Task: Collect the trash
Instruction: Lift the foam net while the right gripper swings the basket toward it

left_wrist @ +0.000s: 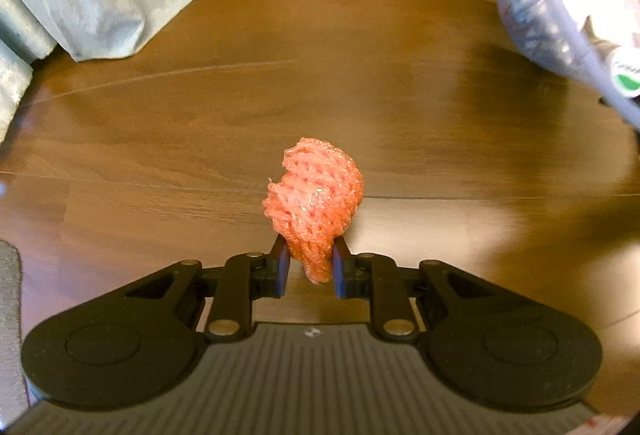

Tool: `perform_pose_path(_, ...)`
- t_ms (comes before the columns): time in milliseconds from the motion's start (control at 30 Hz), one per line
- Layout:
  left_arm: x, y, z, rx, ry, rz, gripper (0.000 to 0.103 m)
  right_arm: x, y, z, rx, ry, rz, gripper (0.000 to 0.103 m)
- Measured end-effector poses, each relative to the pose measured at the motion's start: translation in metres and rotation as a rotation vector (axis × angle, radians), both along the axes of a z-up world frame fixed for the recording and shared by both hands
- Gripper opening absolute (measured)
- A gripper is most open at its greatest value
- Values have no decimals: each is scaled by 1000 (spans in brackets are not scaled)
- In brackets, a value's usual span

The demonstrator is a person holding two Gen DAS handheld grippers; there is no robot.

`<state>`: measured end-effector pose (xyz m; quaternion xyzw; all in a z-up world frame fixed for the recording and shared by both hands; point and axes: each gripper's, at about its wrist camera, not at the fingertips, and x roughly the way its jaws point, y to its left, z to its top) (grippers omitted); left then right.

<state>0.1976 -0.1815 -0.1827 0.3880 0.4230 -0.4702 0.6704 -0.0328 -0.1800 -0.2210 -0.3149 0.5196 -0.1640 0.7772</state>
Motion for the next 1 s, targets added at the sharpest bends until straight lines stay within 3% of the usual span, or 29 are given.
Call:
perform_pose_path(267,-25,21,47,-7,-19,-30,17,-9,18,12,21,38,61,1)
perform_pose_path(567,-43,49,73,33,-32,-21,17,-17,48,27,46,74,152,0)
perform_pose_path(1000,-63,106,124,-15,-9,115,17,-11,100,48,125,89,305,0)
